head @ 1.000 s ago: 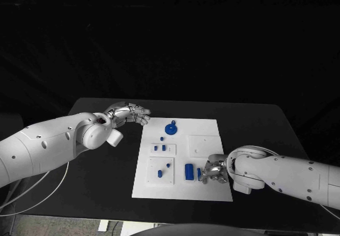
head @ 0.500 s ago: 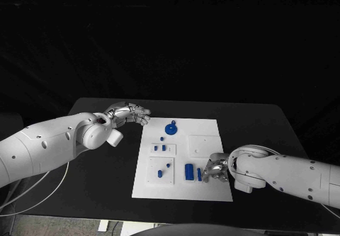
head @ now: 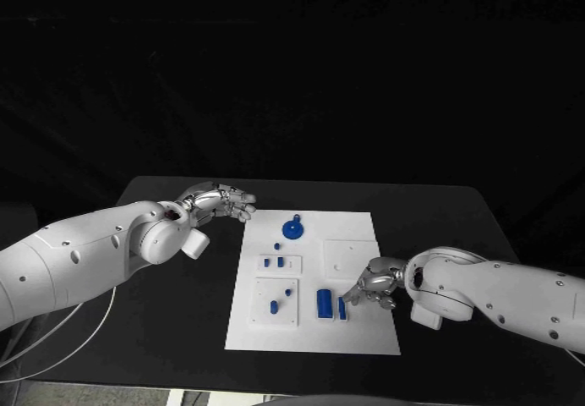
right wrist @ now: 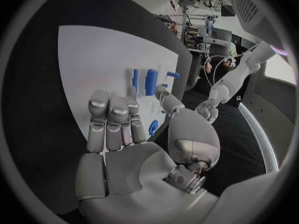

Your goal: Assemble the parts on the task board

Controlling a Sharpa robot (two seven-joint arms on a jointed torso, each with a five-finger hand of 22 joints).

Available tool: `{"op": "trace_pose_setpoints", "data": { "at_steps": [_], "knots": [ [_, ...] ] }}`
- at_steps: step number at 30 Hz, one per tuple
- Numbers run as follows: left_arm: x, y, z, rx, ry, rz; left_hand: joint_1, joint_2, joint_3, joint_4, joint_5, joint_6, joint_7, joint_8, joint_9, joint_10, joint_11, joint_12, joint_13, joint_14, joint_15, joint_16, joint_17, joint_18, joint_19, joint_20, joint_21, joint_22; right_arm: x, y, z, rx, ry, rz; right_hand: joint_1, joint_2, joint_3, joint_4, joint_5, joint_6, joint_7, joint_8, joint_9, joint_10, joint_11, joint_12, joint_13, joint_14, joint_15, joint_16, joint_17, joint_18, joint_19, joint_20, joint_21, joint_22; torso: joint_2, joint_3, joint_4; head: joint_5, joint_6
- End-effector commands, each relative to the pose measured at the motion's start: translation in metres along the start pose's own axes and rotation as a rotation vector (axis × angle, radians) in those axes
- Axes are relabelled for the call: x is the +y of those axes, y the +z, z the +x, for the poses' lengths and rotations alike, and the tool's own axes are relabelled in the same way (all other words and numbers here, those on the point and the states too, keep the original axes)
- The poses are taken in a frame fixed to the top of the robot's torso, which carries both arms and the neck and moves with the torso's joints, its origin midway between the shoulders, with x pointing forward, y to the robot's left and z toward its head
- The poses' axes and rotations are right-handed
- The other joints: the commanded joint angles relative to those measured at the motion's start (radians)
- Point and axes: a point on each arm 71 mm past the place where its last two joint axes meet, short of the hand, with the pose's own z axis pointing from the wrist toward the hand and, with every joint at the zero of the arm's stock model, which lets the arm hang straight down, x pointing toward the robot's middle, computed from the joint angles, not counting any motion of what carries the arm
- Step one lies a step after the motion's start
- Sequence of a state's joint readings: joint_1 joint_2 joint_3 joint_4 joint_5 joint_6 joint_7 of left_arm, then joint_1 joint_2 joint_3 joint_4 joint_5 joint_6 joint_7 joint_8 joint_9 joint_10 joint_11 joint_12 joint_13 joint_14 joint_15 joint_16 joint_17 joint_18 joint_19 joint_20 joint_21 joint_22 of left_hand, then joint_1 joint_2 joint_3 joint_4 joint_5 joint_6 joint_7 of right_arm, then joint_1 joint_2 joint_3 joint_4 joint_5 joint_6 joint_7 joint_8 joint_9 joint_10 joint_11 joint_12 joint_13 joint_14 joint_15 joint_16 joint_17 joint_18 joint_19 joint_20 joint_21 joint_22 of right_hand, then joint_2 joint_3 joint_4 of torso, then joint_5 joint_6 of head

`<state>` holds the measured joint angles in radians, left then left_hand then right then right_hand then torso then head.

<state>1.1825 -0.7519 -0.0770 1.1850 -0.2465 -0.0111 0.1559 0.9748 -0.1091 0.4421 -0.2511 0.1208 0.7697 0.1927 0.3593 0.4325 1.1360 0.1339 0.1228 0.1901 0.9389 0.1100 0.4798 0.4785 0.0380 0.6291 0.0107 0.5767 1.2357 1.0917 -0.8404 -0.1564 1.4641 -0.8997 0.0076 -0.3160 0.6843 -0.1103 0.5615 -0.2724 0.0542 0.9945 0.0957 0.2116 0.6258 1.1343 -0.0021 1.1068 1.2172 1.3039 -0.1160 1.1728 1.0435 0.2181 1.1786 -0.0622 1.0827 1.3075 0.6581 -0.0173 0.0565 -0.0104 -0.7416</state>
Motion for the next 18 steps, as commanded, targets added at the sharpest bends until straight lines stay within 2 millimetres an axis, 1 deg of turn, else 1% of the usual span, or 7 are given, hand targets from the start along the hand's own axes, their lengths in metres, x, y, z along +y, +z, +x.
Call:
{"op": "trace_pose_setpoints", "data": {
  "at_steps": [1,2,6,11,15,16,18],
  "knots": [
    [-0.004,0.002,-0.003,-0.059,-0.01,0.049,-0.004,-0.002,0.001,0.003,-0.005,-0.003,-0.004,0.007,-0.002,0.003,-0.004,-0.006,0.002,0.007,-0.001,-0.006,0.001,0.004,0.007,-0.002,-0.005,0.002,0.01,0.0,-0.02,-0.067,0.129,-0.163,-0.008,0.016,-0.04,-0.018,0.035,-0.023,0.016,-0.005,0.003,-0.011,0.001,-0.006,-0.001,-0.003,0.007,-0.007,-0.001,0.044,-0.011,-0.002,-0.009,0.008,-0.003,-0.0002,-0.0014,-0.008,0.028],
    [-0.005,0.004,-0.005,-0.08,-0.02,0.061,-0.003,-0.001,0.002,0.003,-0.005,-0.001,-0.005,0.007,-0.001,0.004,-0.004,-0.006,0.002,0.008,-0.002,-0.006,0.002,0.004,0.008,-0.002,-0.006,0.002,0.013,0.001,-0.034,-0.099,0.172,-0.202,-0.001,0.022,-0.062,-0.02,0.063,-0.024,0.016,-0.004,0.005,-0.014,0.002,-0.005,-0.001,-0.005,0.007,-0.008,-0.001,0.044,-0.016,-0.003,-0.012,0.009,-0.008,-0.0016,-0.0025,-0.01,0.036],
    [-0.006,0.007,-0.008,-0.119,-0.045,0.078,0.0,0.002,0.003,0.002,-0.004,0.002,-0.006,0.01,-0.001,0.007,-0.005,-0.004,0.002,0.007,-0.002,-0.008,0.004,0.005,0.009,-0.003,-0.006,0.003,0.015,0.006,-0.074,-0.221,0.288,-0.275,0.049,0.042,-0.107,-0.018,0.086,-0.024,0.014,-0.001,0.011,-0.023,0.0,-0.005,-0.002,-0.012,0.005,-0.019,-0.003,0.044,-0.028,-0.004,-0.027,0.005,-0.02,-0.0034,-0.006,-0.014,0.062],
    [-0.006,0.012,-0.014,-0.158,-0.061,0.086,0.007,0.006,0.006,-0.002,-0.003,0.005,-0.008,0.011,-0.001,0.003,-0.004,-0.007,0.001,-0.003,0.002,-0.019,0.004,0.006,0.01,0.0,-0.008,0.005,0.012,0.013,-0.113,-0.344,0.432,-0.317,0.098,0.049,-0.112,-0.019,0.115,-0.038,0.02,-0.007,0.01,-0.054,0.005,-0.03,-0.015,-0.047,0.01,-0.058,-0.02,0.043,-0.061,0.005,-0.064,-0.007,-0.038,-0.005,-0.0062,-0.02,0.08],
    [-0.007,0.017,-0.02,-0.198,-0.073,0.094,0.011,0.009,0.008,-0.005,-0.001,0.001,-0.009,0.009,-0.004,-0.01,0.003,-0.016,-0.003,-0.02,0.011,-0.037,0.002,0.007,0.006,0.007,-0.015,0.007,0.012,0.022,-0.135,-0.406,0.525,-0.358,0.144,0.048,-0.104,-0.013,0.122,-0.061,0.036,-0.015,0.012,-0.122,0.024,-0.118,-0.08,-0.113,0.031,-0.171,-0.079,0.038,-0.139,0.043,-0.169,-0.054,-0.055,-0.0047,-0.006,-0.018,0.092],
    [-0.009,0.018,-0.022,-0.207,-0.073,0.099,0.013,0.01,0.009,-0.006,-0.001,-0.002,-0.009,0.008,-0.005,-0.017,0.006,-0.021,-0.006,-0.029,0.015,-0.044,0.0,0.009,0.005,0.01,-0.017,0.007,0.012,0.025,-0.139,-0.412,0.55,-0.37,0.164,0.043,-0.092,-0.006,0.12,-0.068,0.043,-0.017,0.013,-0.148,0.031,-0.155,-0.109,-0.146,0.04,-0.216,-0.102,0.032,-0.172,0.059,-0.21,-0.072,-0.059,-0.0048,-0.0057,-0.018,0.103],
    [-0.013,0.022,-0.026,-0.219,-0.078,0.105,0.014,0.009,0.01,-0.007,-0.001,-0.009,-0.012,0.004,-0.009,-0.041,0.016,-0.036,-0.015,-0.052,0.024,-0.063,-0.004,0.011,-0.004,0.019,-0.024,0.007,0.012,0.028,-0.145,-0.429,0.595,-0.393,0.174,0.049,-0.072,-0.012,0.12,-0.09,0.053,-0.025,0.012,-0.2,0.055,-0.252,-0.191,-0.217,0.071,-0.315,-0.154,0.013,-0.248,0.094,-0.297,-0.112,-0.071,-0.0021,-0.0059,-0.016,0.107]
  ]
}}
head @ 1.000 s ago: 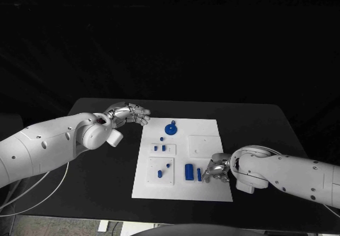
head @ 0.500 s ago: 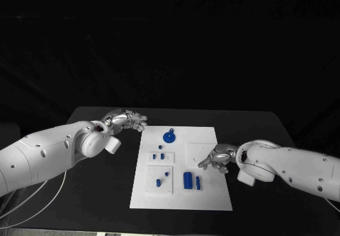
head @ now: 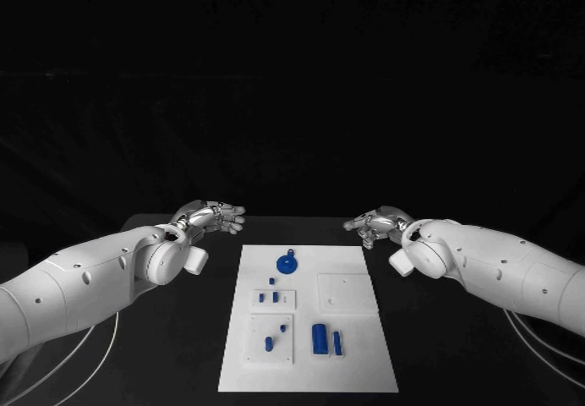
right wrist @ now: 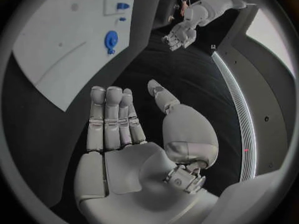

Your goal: Assemble the parts on the task board

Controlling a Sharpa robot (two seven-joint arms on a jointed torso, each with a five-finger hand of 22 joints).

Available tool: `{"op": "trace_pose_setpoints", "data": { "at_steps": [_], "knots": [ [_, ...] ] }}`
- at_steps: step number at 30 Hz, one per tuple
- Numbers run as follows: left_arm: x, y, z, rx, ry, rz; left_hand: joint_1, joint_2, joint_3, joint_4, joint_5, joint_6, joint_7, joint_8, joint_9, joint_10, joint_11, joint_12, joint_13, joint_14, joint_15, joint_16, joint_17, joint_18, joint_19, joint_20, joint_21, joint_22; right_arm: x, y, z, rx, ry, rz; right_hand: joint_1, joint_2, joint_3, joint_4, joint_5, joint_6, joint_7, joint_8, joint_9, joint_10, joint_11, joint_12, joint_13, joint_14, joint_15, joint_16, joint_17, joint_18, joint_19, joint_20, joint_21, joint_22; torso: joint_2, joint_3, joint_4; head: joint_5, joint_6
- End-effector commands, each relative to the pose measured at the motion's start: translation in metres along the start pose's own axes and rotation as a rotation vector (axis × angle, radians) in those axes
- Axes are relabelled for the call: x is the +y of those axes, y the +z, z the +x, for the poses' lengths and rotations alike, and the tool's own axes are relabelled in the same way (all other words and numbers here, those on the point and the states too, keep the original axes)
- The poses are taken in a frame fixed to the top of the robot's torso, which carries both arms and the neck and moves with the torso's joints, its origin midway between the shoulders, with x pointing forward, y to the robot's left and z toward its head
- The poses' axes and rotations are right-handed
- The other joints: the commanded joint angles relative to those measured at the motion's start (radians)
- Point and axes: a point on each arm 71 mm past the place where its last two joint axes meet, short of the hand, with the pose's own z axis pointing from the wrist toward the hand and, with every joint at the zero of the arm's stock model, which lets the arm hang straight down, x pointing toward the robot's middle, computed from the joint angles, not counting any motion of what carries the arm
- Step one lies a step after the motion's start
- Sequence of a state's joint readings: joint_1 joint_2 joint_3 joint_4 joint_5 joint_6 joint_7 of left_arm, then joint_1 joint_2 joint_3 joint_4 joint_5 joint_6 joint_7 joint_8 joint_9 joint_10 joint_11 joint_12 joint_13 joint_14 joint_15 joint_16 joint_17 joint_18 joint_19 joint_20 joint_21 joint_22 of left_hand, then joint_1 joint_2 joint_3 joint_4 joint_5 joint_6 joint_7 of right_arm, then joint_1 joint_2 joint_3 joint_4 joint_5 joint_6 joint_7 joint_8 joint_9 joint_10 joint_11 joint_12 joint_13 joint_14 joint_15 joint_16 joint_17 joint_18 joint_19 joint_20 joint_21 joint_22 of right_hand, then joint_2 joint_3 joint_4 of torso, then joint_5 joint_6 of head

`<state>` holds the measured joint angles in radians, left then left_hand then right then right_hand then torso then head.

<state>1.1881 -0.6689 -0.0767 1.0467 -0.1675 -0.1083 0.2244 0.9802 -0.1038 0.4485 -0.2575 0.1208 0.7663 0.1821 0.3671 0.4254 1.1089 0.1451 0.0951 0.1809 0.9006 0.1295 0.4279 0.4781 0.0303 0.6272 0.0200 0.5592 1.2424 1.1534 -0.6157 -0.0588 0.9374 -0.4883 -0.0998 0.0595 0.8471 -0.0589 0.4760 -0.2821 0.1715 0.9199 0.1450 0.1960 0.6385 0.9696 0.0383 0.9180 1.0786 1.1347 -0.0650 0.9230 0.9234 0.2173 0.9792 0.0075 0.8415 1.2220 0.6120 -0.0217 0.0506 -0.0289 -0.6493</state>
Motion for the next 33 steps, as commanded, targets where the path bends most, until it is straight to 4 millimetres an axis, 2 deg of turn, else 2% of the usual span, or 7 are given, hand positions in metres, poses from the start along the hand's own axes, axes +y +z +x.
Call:
{"op": "trace_pose_setpoints", "data": {
  "at_steps": [1,7,15,16,21,22,33],
  "knots": [
    [-0.011,0.007,-0.007,-0.065,-0.043,0.048,0.009,0.004,0.004,-0.001,-0.001,-0.011,-0.005,-0.006,-0.003,-0.025,0.007,-0.016,-0.011,-0.028,0.01,-0.022,-0.007,0.02,-0.008,0.015,-0.012,0.001,0.005,0.006,-0.008,-0.039,0.184,-0.11,0.014,-0.001,0.016,-0.009,0.001,-0.018,0.014,-0.008,0.001,-0.033,0.019,-0.107,-0.102,-0.058,0.033,-0.105,-0.059,0.006,-0.073,0.04,-0.093,-0.046,-0.026,0.0033,0.0002,0.004,0.02],
    [-0.016,0.015,-0.012,-0.116,-0.054,0.083,0.006,-0.003,0.006,0.003,-0.007,-0.062,-0.032,-0.033,-0.016,-0.124,0.003,-0.032,-0.058,-0.138,0.034,-0.1,-0.036,-0.003,-0.107,0.045,-0.085,-0.013,0.011,0.012,0.002,-0.045,0.235,-0.164,0.017,0.007,0.047,-0.009,0.031,-0.099,0.005,-0.037,-0.023,-0.137,0.091,-0.572,-0.539,-0.35,0.193,-0.514,-0.297,-0.074,-0.4,0.141,-0.389,-0.198,-0.038,0.0126,0.0004,0.01,0.039],
    [-0.017,0.022,-0.005,-0.109,-0.064,0.094,0.001,-0.008,-0.001,0.018,-0.011,-0.102,-0.078,-0.049,-0.018,-0.195,-0.039,-0.031,-0.098,-0.203,0.016,-0.137,-0.052,-0.03,-0.158,0.051,-0.144,-0.025,0.015,0.014,0.009,-0.046,0.249,-0.181,0.019,0.013,-0.024,-0.007,0.02,-0.136,-0.007,-0.032,-0.055,-0.093,0.09,-0.762,-0.79,-0.387,0.2,-0.623,-0.418,-0.073,-0.467,0.179,-0.464,-0.243,-0.043,0.0202,0.0009,0.016,0.047],
    [-0.014,0.021,-0.006,-0.097,-0.041,0.062,-0.98,0.104,-0.448,0.257,-0.121,-0.766,-0.182,-0.367,-0.425,-1.109,-0.145,-0.095,-0.181,-0.901,-0.13,-0.428,-0.478,-0.03,-0.627,-0.02,-0.559,-0.391,0.011,0.014,0.009,-0.043,0.22,-0.137,-0.847,0.059,-0.476,0.282,-0.172,-0.92,-0.145,-0.196,-0.639,-0.97,-0.038,-0.918,-1.079,-1.135,0.065,-0.923,-0.923,-0.217,-0.979,-0.008,-0.842,-1.222,-0.04,0.0156,0.0,0.015,0.045],
    [-0.012,0.017,0.0,-0.108,-0.049,0.071,-0.98,0.104,-0.448,0.257,-0.121,-0.766,-0.182,-0.367,-0.425,-1.109,-0.145,-0.095,-0.181,-0.901,-0.13,-0.428,-0.478,-0.03,-0.627,-0.02,-0.559,-0.539,0.013,0.012,0.013,-0.057,0.235,-0.153,-0.847,0.059,-0.476,0.282,-0.172,-0.92,-0.145,-0.196,-0.639,-0.97,-0.038,-0.918,-1.079,-1.135,0.065,-0.923,-0.923,-0.217,-0.979,-0.008,-0.842,-1.222,-0.05,0.0178,-0.0182,0.02,0.046],
    [-0.012,0.016,0.002,-0.112,-0.052,0.074,-0.98,0.104,-0.448,0.257,-0.121,-0.766,-0.182,-0.367,-0.425,-1.109,-0.145,-0.095,-0.181,-0.901,-0.13,-0.428,-0.478,-0.03,-0.627,-0.02,-0.559,-1.242,0.014,0.011,0.015,-0.062,0.241,-0.159,-0.847,0.059,-0.476,0.282,-0.172,-0.92,-0.145,-0.196,-0.639,-0.97,-0.038,-0.918,-1.079,-1.135,0.065,-0.923,-0.923,-0.217,-0.979,-0.008,-0.842,-1.222,-0.053,0.0186,-0.0247,0.022,0.047],
    [-0.003,-0.016,0.046,-0.204,-0.103,0.132,-0.98,0.104,-0.448,0.257,-0.121,-0.766,-0.182,-0.367,-0.425,-1.109,-0.145,-0.095,-0.181,-0.901,-0.13,-0.428,-0.478,-0.03,-0.627,-0.02,-0.559,-1.242,0.029,-0.02,0.046,-0.177,0.353,-0.253,-0.847,0.059,-0.476,0.282,-0.172,-0.92,-0.145,-0.196,-0.639,-0.97,-0.038,-0.918,-1.079,-1.135,0.065,-0.923,-0.923,-0.217,-0.979,-0.008,-0.842,-1.222,-0.068,0.0217,-0.0506,0.029,0.049]
  ]
}}
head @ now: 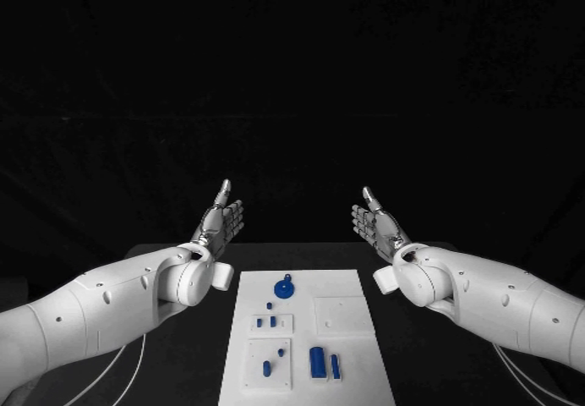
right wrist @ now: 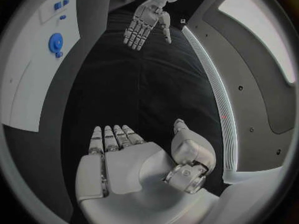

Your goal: Assemble the parts on the task board

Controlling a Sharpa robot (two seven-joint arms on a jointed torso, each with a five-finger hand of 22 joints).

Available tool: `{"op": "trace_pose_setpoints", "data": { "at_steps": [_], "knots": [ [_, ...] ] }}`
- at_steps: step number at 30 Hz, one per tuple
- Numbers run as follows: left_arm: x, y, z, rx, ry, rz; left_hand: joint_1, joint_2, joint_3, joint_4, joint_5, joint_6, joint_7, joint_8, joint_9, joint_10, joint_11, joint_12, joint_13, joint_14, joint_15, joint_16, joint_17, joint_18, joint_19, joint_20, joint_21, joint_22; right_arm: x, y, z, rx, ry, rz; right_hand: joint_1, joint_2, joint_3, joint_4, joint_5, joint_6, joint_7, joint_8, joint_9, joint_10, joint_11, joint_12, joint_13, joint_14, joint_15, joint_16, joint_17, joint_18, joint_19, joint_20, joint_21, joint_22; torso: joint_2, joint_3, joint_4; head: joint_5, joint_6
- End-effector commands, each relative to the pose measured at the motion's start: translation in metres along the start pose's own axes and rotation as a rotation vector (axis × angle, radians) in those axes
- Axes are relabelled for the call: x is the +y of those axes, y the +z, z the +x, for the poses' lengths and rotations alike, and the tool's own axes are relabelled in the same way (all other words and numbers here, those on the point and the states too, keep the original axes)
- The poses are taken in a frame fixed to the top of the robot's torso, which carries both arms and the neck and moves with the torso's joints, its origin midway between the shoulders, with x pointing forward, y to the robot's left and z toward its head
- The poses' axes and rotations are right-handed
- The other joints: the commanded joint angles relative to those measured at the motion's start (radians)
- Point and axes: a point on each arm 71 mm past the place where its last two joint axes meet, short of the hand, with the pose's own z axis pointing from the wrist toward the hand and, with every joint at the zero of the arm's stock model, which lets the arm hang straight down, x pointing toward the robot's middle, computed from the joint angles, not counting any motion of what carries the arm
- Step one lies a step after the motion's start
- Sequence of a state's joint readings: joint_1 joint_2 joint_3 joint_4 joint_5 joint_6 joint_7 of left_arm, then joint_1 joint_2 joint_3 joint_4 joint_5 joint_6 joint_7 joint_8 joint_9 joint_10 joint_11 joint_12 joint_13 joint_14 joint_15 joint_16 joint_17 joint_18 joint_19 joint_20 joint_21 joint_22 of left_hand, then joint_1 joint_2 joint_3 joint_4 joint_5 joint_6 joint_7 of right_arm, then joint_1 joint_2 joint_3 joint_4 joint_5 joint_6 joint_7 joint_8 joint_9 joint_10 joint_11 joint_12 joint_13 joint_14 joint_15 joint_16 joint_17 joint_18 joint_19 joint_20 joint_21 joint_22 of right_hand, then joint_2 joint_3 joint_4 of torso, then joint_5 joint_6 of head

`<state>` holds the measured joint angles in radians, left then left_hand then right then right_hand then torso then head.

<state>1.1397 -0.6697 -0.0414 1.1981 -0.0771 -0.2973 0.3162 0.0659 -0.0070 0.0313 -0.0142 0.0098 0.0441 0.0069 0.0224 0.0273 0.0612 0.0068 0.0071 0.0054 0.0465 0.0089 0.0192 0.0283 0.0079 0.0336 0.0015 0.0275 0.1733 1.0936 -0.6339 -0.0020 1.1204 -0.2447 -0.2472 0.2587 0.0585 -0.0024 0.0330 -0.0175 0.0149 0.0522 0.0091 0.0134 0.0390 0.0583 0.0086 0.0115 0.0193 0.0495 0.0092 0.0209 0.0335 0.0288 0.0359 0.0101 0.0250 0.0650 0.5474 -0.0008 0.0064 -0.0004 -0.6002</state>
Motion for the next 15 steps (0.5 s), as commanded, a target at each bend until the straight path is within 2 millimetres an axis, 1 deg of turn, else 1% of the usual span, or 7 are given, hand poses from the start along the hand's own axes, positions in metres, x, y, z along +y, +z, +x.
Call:
{"op": "trace_pose_setpoints", "data": {
  "at_steps": [1,4,10,15],
  "knots": [
    [-0.002,-0.014,0.006,-0.144,0.007,0.073,-0.066,0.007,-0.031,0.014,-0.01,-0.044,-0.007,-0.022,-0.027,-0.061,-0.007,-0.007,-0.005,-0.046,-0.009,-0.019,-0.028,-0.008,-0.034,-0.001,-0.028,-0.173,0.008,-0.012,0.006,-0.148,0.052,-0.082,-0.059,0.002,-0.033,0.017,-0.015,-0.052,-0.009,-0.013,-0.039,-0.058,-0.009,-0.011,-0.019,-0.05,-0.009,-0.021,-0.034,-0.029,-0.036,-0.01,-0.025,-0.065,-0.003,0.0008,-0.0064,0.0,0.0],
    [-0.001,-0.03,0.02,-0.177,-0.005,0.089,-0.066,0.007,-0.031,0.014,-0.01,-0.044,-0.007,-0.022,-0.027,-0.061,-0.007,-0.007,-0.005,-0.046,-0.009,-0.019,-0.028,-0.008,-0.034,-0.001,-0.028,-0.173,0.013,-0.027,0.018,-0.191,0.084,-0.106,-0.059,0.002,-0.033,0.017,-0.015,-0.052,-0.009,-0.013,-0.039,-0.058,-0.009,-0.011,-0.019,-0.05,-0.009,-0.021,-0.034,-0.029,-0.036,-0.01,-0.025,-0.065,-0.003,0.0008,-0.0064,0.0,0.0],
    [-0.003,-0.053,0.037,-0.22,-0.015,0.107,-0.066,0.007,-0.031,0.014,-0.01,-0.044,-0.007,-0.022,-0.027,-0.061,-0.007,-0.007,-0.005,-0.046,-0.009,-0.019,-0.028,-0.008,-0.034,-0.001,-0.028,-0.173,0.02,-0.052,0.036,-0.255,0.123,-0.127,-0.059,0.002,-0.033,0.017,-0.015,-0.052,-0.009,-0.013,-0.039,-0.058,-0.009,-0.011,-0.019,-0.05,-0.009,-0.021,-0.034,-0.029,-0.036,-0.01,-0.025,-0.065,-0.003,0.0008,-0.0064,0.0,0.0],
    [-0.004,-0.062,0.043,-0.234,-0.017,0.113,-0.066,0.007,-0.031,0.014,-0.01,-0.044,-0.007,-0.022,-0.027,-0.061,-0.007,-0.007,-0.005,-0.046,-0.009,-0.019,-0.028,-0.008,-0.034,-0.001,-0.028,-0.173,0.024,-0.063,0.043,-0.281,0.135,-0.131,-0.059,0.002,-0.033,0.017,-0.015,-0.052,-0.009,-0.013,-0.039,-0.058,-0.009,-0.011,-0.019,-0.05,-0.009,-0.021,-0.034,-0.029,-0.036,-0.01,-0.025,-0.065,-0.003,0.0008,-0.0064,0.0,0.0]
  ]
}}
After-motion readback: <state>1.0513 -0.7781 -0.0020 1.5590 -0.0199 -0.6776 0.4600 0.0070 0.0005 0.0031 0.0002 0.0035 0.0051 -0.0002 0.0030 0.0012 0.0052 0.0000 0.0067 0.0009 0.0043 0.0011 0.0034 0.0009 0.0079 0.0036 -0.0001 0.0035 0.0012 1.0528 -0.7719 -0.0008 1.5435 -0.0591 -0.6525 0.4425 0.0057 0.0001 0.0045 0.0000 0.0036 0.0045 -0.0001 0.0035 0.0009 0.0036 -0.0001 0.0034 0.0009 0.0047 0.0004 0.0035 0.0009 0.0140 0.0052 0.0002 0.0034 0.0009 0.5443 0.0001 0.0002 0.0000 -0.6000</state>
